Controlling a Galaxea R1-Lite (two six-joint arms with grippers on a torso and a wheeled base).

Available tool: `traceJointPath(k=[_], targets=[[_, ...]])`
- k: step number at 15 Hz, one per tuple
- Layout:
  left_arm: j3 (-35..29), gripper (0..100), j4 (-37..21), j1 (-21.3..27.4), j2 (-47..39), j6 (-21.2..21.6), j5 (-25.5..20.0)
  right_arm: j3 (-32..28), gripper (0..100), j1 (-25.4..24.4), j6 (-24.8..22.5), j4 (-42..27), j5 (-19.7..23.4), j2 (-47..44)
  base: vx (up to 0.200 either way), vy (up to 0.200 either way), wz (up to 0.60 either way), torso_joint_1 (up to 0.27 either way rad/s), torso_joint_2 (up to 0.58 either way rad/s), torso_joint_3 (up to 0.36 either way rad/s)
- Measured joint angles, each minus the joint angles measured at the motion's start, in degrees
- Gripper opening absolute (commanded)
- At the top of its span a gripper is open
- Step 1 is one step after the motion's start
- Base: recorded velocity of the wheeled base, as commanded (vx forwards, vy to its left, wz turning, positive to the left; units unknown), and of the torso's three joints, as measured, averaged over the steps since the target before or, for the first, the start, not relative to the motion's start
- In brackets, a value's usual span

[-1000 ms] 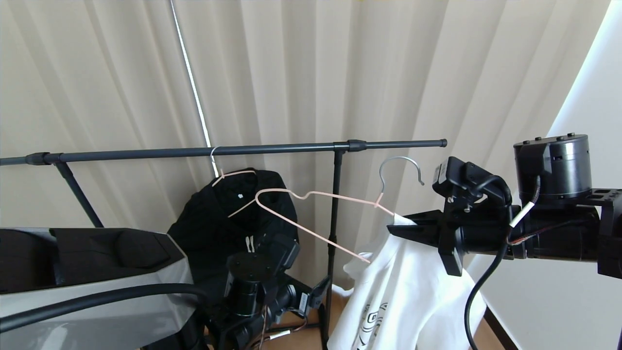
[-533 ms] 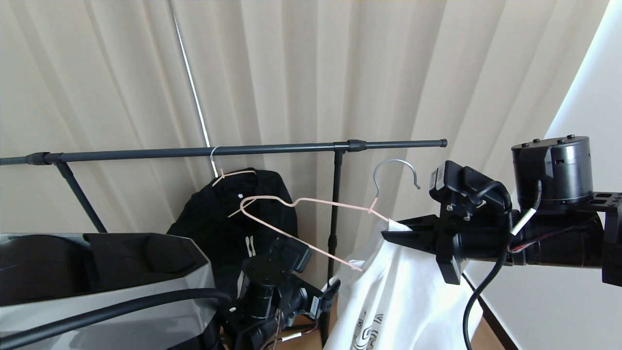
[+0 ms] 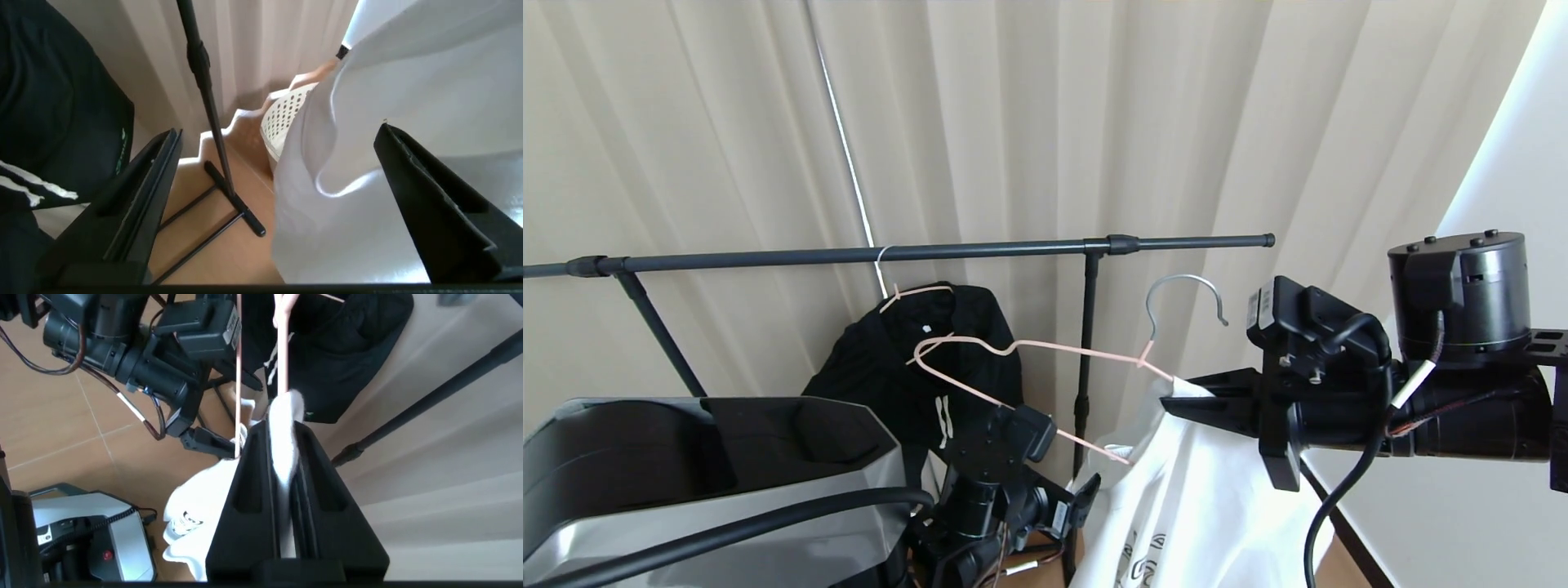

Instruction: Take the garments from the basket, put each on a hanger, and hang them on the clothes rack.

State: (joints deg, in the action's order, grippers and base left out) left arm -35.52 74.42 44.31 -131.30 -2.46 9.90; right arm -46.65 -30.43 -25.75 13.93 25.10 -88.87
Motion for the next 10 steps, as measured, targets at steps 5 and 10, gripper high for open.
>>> traceJointPath(k=[5, 10], targets=[[-0.8, 0, 0.0, -0.2, -2.2, 0.0, 0.4, 0.4, 0, 0.0, 0.0, 0.0, 0.0, 1.9, 0.000, 0.000, 0.00, 0.000, 0.00, 0.000], [0.4, 0, 0.5, -0.2, -1.9, 0.0, 2.6, 0.5, 0, 0.3, 0.0, 0.0, 0.0, 2.7, 0.000, 0.000, 0.00, 0.000, 0.00, 0.000]])
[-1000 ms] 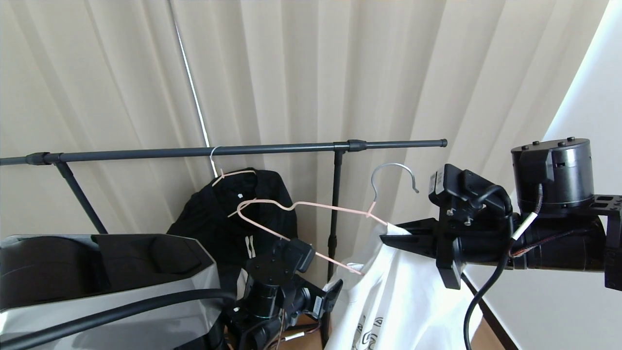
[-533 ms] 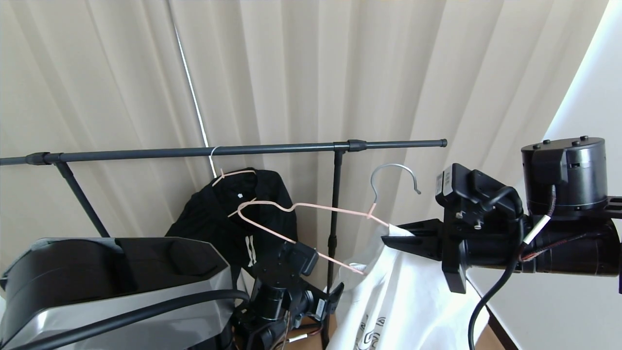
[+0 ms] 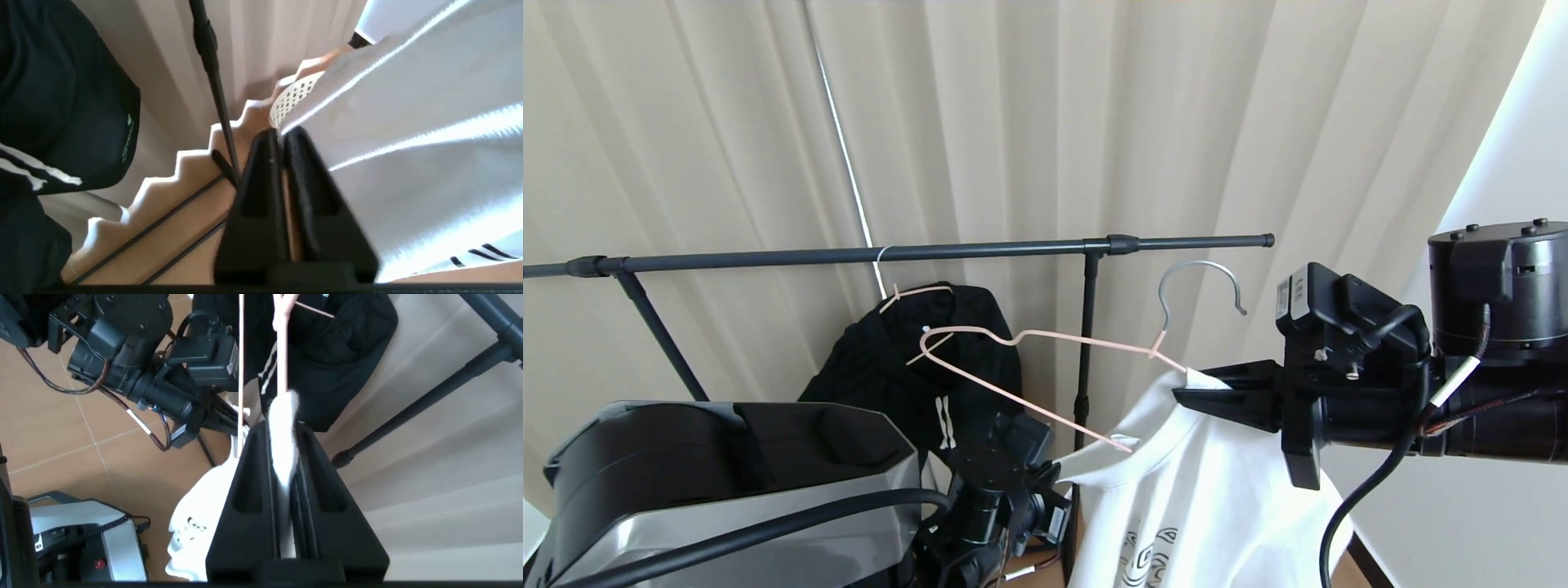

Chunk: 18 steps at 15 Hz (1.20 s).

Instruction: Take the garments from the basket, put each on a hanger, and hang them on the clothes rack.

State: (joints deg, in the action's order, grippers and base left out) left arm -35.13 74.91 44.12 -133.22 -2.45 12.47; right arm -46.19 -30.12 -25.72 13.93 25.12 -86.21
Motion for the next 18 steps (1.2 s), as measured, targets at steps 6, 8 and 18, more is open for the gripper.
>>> traceJointPath(k=[6, 8, 18], targets=[[4.0, 0, -0.1, -2.6, 6.0, 0.0, 0.5, -1.0, 0, 3.8, 0.0, 0.1, 0.1, -1.5, 0.000, 0.000, 0.00, 0.000, 0.00, 0.000], [5.1, 0, -0.3, -4.1, 8.7, 0.5, 1.1, -1.3, 0, 4.7, 0.0, 0.1, 0.2, -2.4, 0.000, 0.000, 0.00, 0.000, 0.00, 0.000], [4.8, 0, -0.5, -10.4, 12.2, 3.1, 1.3, -0.8, 0, 5.1, -0.2, 3.6, 0.1, -9.0, 0.000, 0.000, 0.00, 0.000, 0.00, 0.000]])
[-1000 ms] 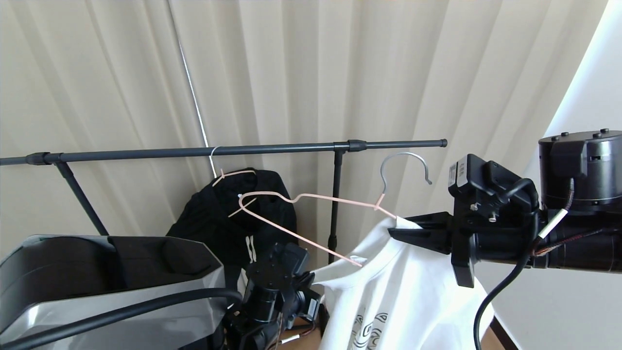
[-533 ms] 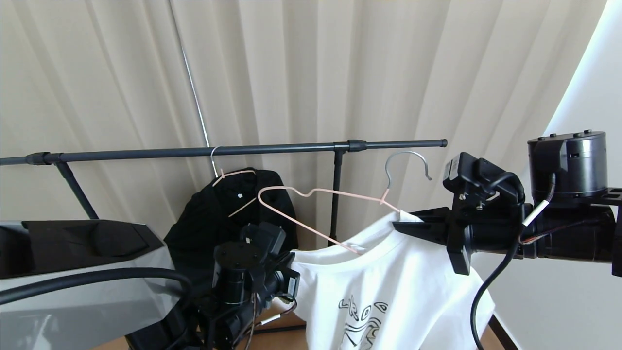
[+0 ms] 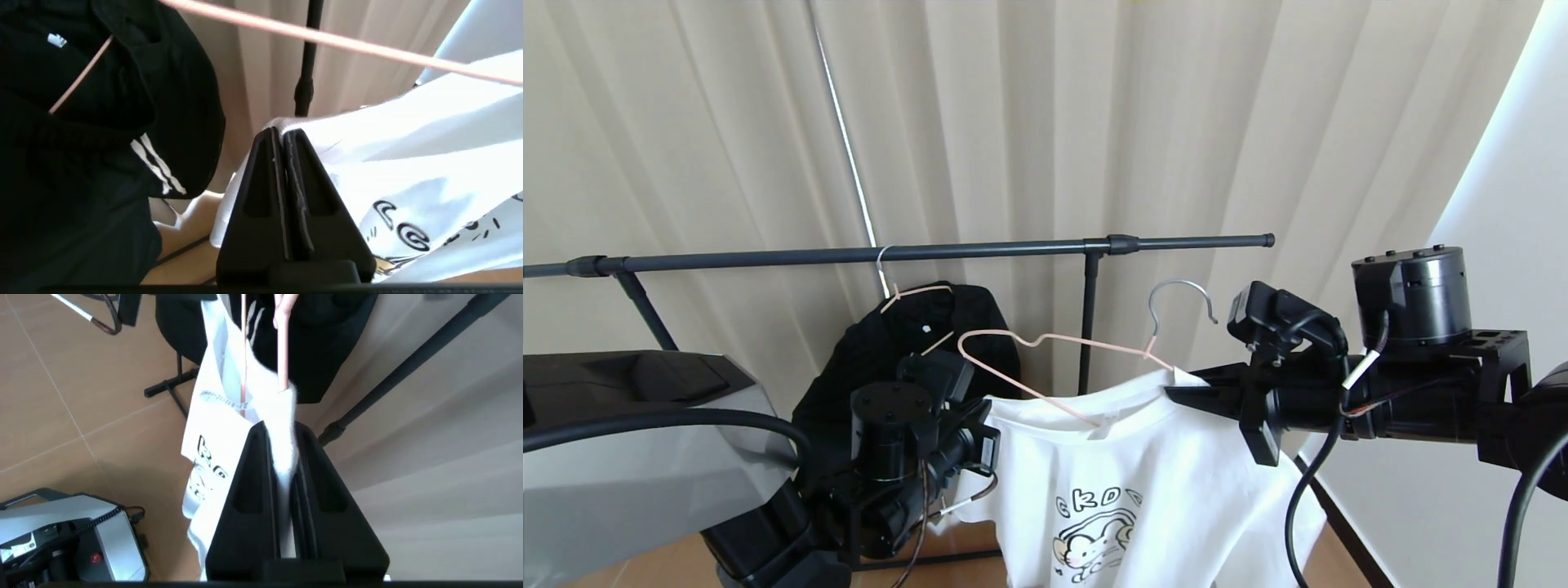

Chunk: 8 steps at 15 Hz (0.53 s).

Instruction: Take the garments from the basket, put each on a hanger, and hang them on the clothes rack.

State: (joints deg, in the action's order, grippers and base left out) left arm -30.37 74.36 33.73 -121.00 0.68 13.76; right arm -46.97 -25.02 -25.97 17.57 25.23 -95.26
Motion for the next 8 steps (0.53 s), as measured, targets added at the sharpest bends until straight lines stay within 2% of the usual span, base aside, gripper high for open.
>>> traceJointPath(k=[8], targets=[[-1.3, 0, 0.0, -3.4, 0.0, 0.1, 0.0, 1.3, 0, 0.0, -1.6, -0.1, -0.2, -0.8, 0.000, 0.000, 0.00, 0.000, 0.00, 0.000]])
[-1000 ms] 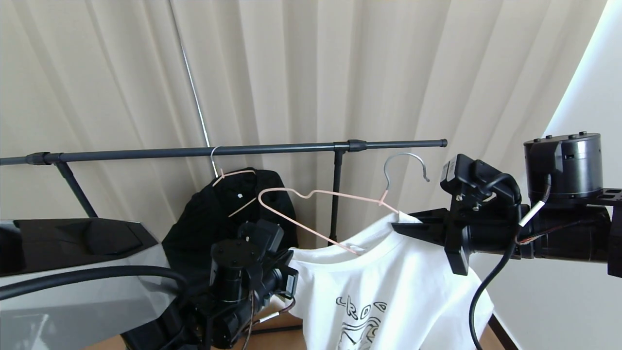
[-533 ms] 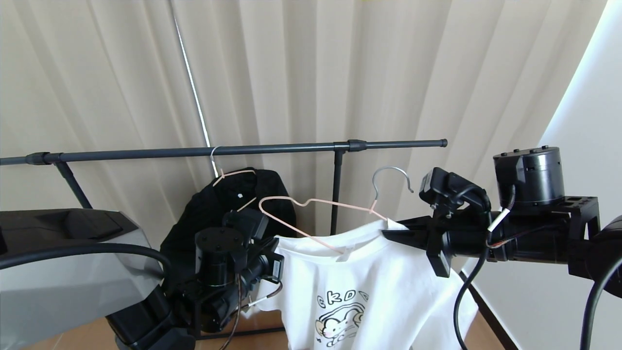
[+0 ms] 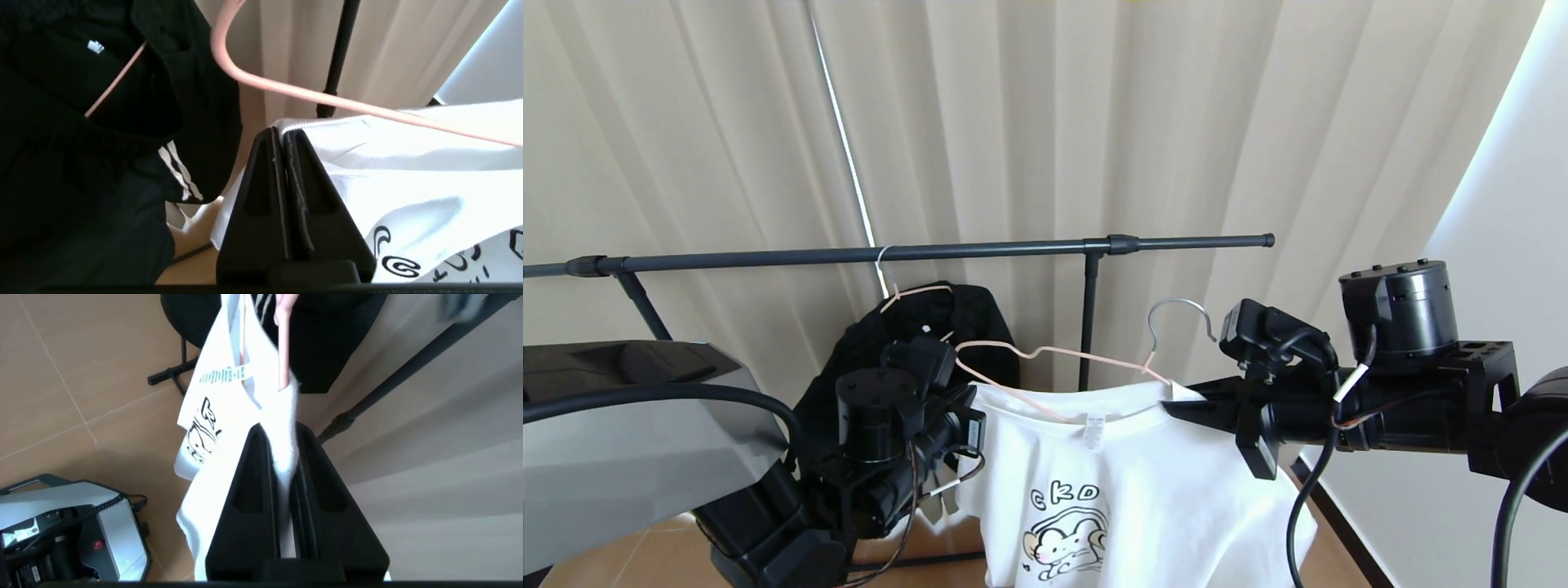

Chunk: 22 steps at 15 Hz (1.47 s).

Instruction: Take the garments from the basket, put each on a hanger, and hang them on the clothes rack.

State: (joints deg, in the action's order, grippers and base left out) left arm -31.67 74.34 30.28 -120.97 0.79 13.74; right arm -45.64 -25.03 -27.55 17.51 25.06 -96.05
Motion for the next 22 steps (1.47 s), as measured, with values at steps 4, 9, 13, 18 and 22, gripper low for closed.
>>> traceJointPath(k=[4, 9, 13, 18, 22], targets=[[-0.1, 0, 0.0, -1.8, 0.0, 0.0, 0.0, 0.6, 0, 0.0, -0.3, 0.0, 0.0, 0.0, 0.000, 0.000, 0.00, 0.000, 0.00, 0.000], [-1.3, 0, -0.4, -3.1, 0.0, 0.0, -0.1, 1.3, 0, 0.0, -1.2, -0.1, -0.1, -0.1, 0.000, 0.000, 0.00, 0.000, 0.00, 0.000], [-2.3, 0, -0.4, -4.3, 0.1, 0.1, -0.1, 1.7, 0, 0.0, -1.3, -0.1, -0.2, -0.6, 0.000, 0.000, 0.00, 0.000, 0.00, 0.000], [-2.4, 0, -0.4, -5.4, 1.3, 1.6, -0.1, 1.8, 0, 0.0, -3.4, -0.1, -0.5, -3.5, 0.000, 0.000, 0.00, 0.000, 0.00, 0.000], [-2.6, 0, -0.5, -5.9, 2.5, 2.4, -0.1, 1.6, 0, 0.0, -3.4, 0.0, -0.5, -5.4, 0.000, 0.000, 0.00, 0.000, 0.00, 0.000]])
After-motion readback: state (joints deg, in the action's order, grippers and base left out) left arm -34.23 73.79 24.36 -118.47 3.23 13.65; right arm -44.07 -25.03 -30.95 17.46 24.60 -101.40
